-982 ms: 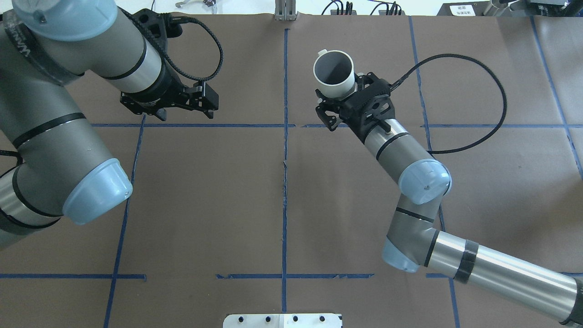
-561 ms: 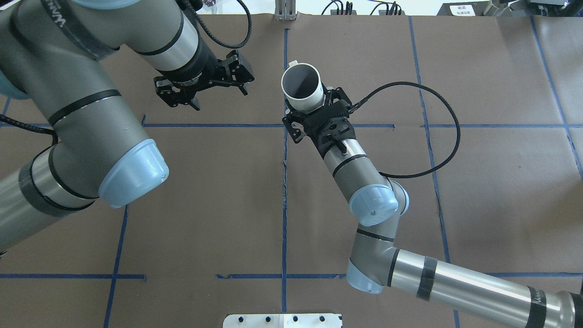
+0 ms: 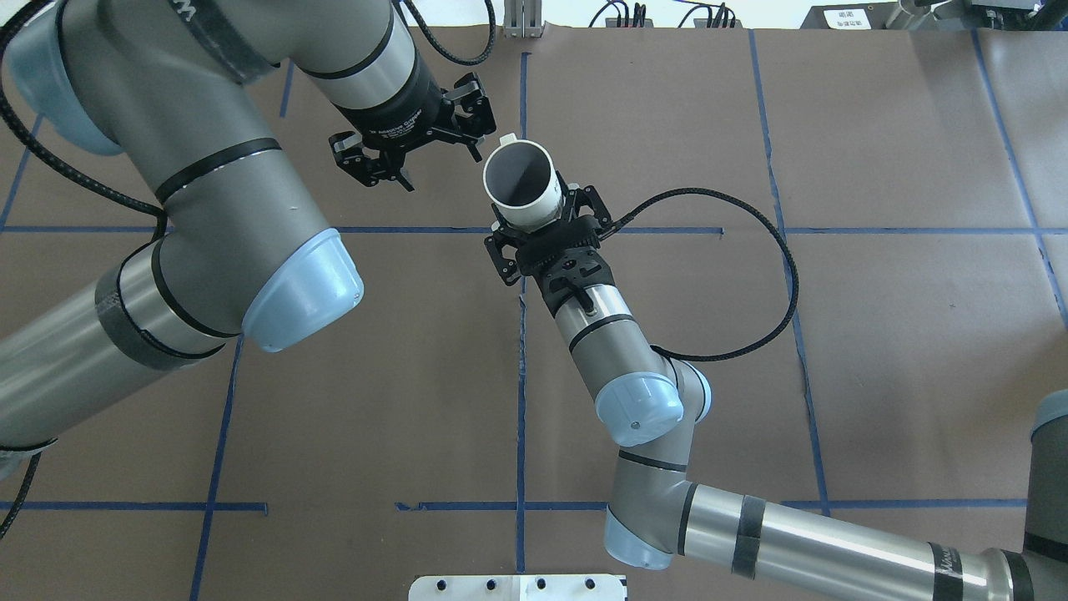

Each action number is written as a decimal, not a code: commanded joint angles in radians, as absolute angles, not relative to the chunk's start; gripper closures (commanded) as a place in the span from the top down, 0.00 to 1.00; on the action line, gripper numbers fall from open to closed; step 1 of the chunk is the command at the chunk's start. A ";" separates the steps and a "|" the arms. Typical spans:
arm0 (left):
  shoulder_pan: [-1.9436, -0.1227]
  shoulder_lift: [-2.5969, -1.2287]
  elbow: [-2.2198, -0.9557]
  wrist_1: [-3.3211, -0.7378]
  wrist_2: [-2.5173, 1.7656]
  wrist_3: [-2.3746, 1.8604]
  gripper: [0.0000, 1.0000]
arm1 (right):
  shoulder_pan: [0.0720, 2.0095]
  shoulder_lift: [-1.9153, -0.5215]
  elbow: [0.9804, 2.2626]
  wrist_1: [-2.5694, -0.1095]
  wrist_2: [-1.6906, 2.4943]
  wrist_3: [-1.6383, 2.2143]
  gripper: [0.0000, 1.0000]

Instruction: Left arm hands cup to right arm to dump lemon

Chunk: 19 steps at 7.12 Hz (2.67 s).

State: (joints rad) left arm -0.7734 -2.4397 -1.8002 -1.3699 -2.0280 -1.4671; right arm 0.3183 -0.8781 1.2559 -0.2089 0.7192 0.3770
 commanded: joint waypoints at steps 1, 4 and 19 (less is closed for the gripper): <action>-0.775 -2.448 -1.744 -1.411 -2.028 -1.474 0.77 | 0.311 -0.874 1.261 -0.209 0.715 0.377 0.25; -0.773 -2.459 -1.714 -1.424 -2.028 -1.476 0.71 | 0.308 -0.855 1.262 -0.209 0.719 0.377 0.25; -0.781 -2.450 -1.591 -1.488 -2.022 -1.346 0.00 | 0.295 -0.856 1.261 -0.209 0.727 0.376 1.00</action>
State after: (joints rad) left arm -0.7504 -2.4489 -1.6246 -1.4781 -2.0221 -1.3803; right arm 0.2980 -0.8549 1.2609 -0.2086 0.7281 0.3758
